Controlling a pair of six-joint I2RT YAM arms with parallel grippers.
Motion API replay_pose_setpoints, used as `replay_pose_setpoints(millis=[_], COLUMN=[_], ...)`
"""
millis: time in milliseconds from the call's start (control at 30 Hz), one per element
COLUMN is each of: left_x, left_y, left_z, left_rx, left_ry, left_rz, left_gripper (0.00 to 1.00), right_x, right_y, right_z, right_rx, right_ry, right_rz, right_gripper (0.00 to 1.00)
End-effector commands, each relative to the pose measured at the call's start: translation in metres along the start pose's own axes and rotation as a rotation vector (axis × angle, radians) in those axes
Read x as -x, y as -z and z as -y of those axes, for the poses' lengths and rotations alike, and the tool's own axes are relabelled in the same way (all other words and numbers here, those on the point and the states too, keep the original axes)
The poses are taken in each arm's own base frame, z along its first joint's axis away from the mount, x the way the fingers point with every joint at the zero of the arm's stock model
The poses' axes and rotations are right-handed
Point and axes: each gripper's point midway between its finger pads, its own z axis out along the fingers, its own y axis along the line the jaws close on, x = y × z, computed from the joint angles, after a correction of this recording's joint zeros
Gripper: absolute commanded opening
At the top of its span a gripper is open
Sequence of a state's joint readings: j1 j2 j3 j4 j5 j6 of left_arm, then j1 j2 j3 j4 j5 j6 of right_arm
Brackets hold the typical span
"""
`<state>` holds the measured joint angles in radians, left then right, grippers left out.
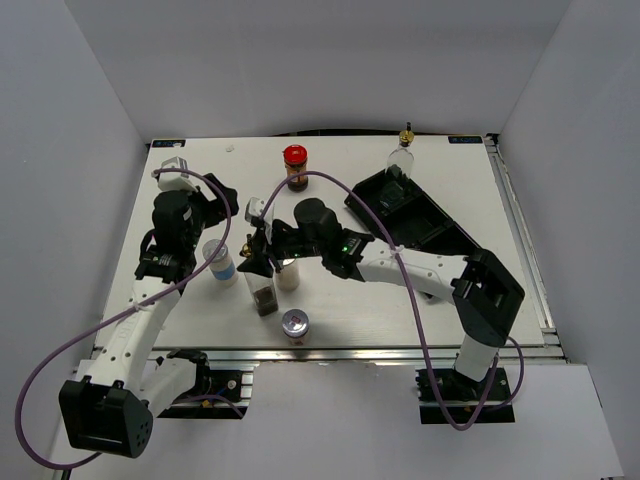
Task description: Organize the condiment bottles
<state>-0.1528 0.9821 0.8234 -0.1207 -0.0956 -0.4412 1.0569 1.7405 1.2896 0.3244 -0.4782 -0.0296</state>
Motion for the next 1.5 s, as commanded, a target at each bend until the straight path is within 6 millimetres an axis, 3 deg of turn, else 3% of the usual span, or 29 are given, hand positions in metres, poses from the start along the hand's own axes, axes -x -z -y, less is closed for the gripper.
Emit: replay_pose_setpoints(millis=[0,100,167,300,433,600,800,933,1133,1267,1467], left_x=[0.006,0.006,0.007,0.007,0.011,0.012,0.018,0.014,0.012,0.011,0.011], left_y=[0.008,0.007,0.008,0.008,0.008,0.009,0.009,0.009,0.006,0.004,-0.001], left_z=[-0.001,-0.003,-0.004,-0.010,-0.015,-0.017,-0.018,-0.030,-0.025,-0.028,-0.028], left_rx=[0.003,0.010,0.012,0.045,0.077,0.089,0.100,0.162,0.125,0.142,0.140], left_ry=[-0.015,-0.016,-0.015,-0.020,-0.024,-0.025,-0.030,-0.036,-0.055,-0.060,-0.060], left_rz=[0.032,0.032,0.038,0.046,0.057,0.064,0.077,0.078,0.076,0.075,0.073], left_gripper=[0.98,0.98,0.98,0.98,0.98,0.98,0.98,0.98,0.98,0.98,0.98], right_x=[0.025,0.035,0.040,0.071,0.098,0.117,0.144,0.156,0.173,0.184,0.186], right_y=[-0.004,-0.002,-0.001,0.005,0.012,0.019,0.041,0.085,0.152,0.187,0.225], right_z=[0.005,0.005,0.008,0.024,0.048,0.080,0.125,0.169,0.205,0.215,0.226], right_rx=[-0.026,-0.032,-0.048,-0.140,-0.224,-0.267,-0.333,-0.445,-0.597,-0.686,-0.792], right_ry=[0.025,0.040,0.060,0.119,0.145,0.085,0.069,0.057,0.106,0.141,0.203], right_rz=[0.075,0.092,0.105,0.158,0.219,0.274,0.359,0.397,0.428,0.435,0.367], right_gripper=[0.24,0.12,0.09,0.00,0.00,0.00,0.00,0.00,0.00,0.00,0.00])
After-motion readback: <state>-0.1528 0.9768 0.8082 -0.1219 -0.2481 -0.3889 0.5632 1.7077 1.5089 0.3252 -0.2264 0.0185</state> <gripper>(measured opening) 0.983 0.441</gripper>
